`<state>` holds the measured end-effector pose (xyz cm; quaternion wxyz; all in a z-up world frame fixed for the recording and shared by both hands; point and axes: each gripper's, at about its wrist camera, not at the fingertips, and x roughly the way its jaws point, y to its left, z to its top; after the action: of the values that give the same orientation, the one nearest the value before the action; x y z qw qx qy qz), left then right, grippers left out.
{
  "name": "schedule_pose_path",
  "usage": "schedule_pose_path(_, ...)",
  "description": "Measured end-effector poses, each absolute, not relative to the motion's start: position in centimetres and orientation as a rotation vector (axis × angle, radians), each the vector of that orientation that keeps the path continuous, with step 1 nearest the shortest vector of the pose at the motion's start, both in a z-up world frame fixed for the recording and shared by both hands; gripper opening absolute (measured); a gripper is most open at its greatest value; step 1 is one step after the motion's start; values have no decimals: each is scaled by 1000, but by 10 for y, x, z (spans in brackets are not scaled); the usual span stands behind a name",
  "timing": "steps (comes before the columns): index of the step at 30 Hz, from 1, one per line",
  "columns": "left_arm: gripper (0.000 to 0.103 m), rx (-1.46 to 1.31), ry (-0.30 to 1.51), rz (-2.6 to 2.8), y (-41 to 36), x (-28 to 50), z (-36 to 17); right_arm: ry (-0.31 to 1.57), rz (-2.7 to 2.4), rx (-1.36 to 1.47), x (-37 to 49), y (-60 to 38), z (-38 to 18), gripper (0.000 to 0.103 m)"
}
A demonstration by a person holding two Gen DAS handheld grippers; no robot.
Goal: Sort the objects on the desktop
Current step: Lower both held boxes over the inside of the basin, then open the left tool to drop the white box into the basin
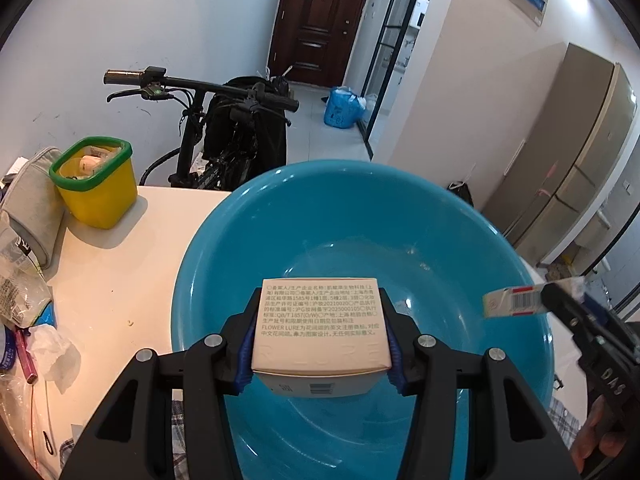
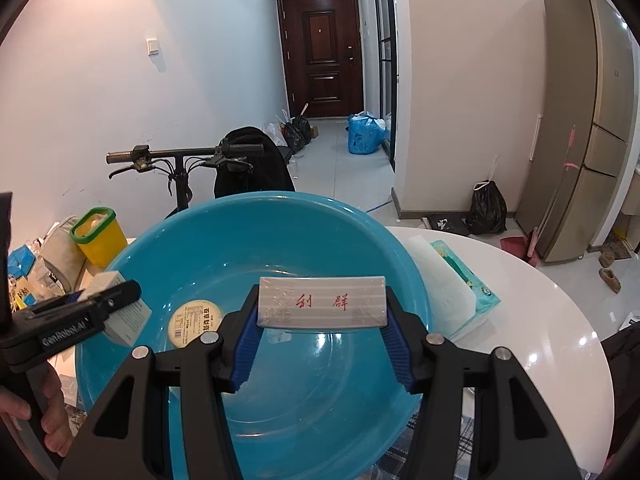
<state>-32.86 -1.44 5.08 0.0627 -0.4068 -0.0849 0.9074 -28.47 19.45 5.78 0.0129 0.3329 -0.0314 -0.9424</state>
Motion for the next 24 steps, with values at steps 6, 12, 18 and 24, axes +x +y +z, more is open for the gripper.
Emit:
schedule_pose_path(6, 53, -1308, -191, 2748, -10, -335, 39, -110, -2940, 1039, -285, 195, 60, 54)
schedule_pose_path(12, 53, -1340, -185, 2746, -9, -337, 32, -111, -2940, 1041, -286, 196, 59, 54)
schedule_pose_path(18, 54, -1351, -195, 2768, -14, -339, 31, -103, -2940, 1037, -287, 194, 60, 54)
schedule_pose_path(24, 76, -1316, -236, 2821, -22, -337, 37, -107, -2943, 1034, -287, 194, 61, 54)
